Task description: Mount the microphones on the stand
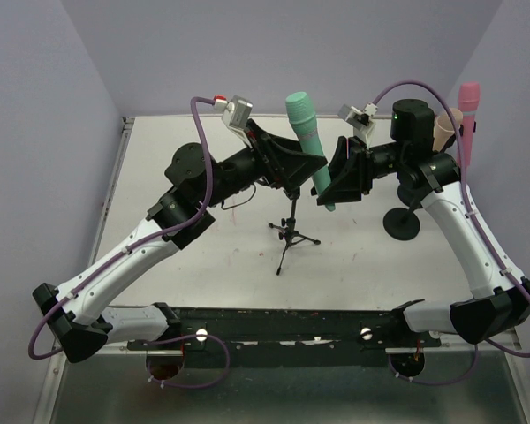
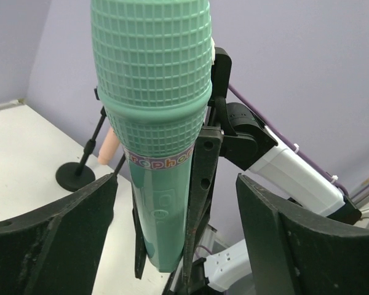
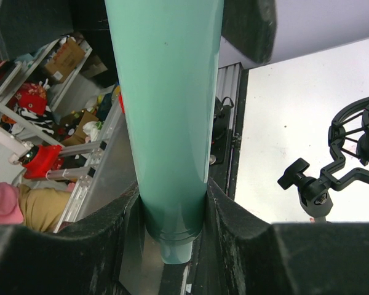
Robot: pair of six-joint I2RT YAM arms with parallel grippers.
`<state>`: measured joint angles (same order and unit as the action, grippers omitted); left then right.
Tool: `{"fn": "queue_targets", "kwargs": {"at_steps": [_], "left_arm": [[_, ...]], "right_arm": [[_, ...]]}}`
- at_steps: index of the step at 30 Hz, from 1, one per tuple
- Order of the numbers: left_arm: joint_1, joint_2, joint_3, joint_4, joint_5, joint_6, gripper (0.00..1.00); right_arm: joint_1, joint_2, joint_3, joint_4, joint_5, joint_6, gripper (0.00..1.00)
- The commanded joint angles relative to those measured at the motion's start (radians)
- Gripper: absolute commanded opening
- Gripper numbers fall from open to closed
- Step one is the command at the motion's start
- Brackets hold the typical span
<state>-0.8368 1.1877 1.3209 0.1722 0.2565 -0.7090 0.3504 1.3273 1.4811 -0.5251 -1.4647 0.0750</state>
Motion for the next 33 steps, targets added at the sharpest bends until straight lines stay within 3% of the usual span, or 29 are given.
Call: {"fn": "queue_targets", "kwargs": {"at_steps": [1, 18, 22, 24, 28, 30, 33], "left_arm": [[0.005, 0.013, 0.055, 0.001, 0.053, -0.029, 0.80], [0.027, 0.059, 0.113, -0.063, 0.043, -0.006, 0.59], [0.027, 0.069, 0.123, -0.053, 0.064, -0.014, 0.49], [0.028, 0.067, 0.123, -0.048, 0.067, -0.017, 0.37], [0.034, 0.050, 0.110, -0.043, 0.073, -0.015, 0.23], [0.039, 0.035, 0.097, -0.037, 0.078, -0.014, 0.20], [0.053, 0.000, 0.066, -0.034, 0.082, -0.004, 0.18]], "right_arm": [[0.002, -0.028, 0.004, -0.024, -0.055, -0.020, 0.28], [0.004, -0.030, -0.002, -0.038, -0.072, -0.037, 0.28], [0.001, -0.030, -0.004, -0.036, -0.071, -0.037, 0.28], [0.001, -0.030, -0.005, -0.035, -0.069, -0.037, 0.28], [0.002, -0.034, -0.013, -0.030, -0.055, -0.038, 0.31], [0.002, -0.039, -0.019, -0.029, -0.043, -0.037, 0.46], [0.002, -0.045, -0.007, -0.059, -0.019, -0.064, 0.81]]}}
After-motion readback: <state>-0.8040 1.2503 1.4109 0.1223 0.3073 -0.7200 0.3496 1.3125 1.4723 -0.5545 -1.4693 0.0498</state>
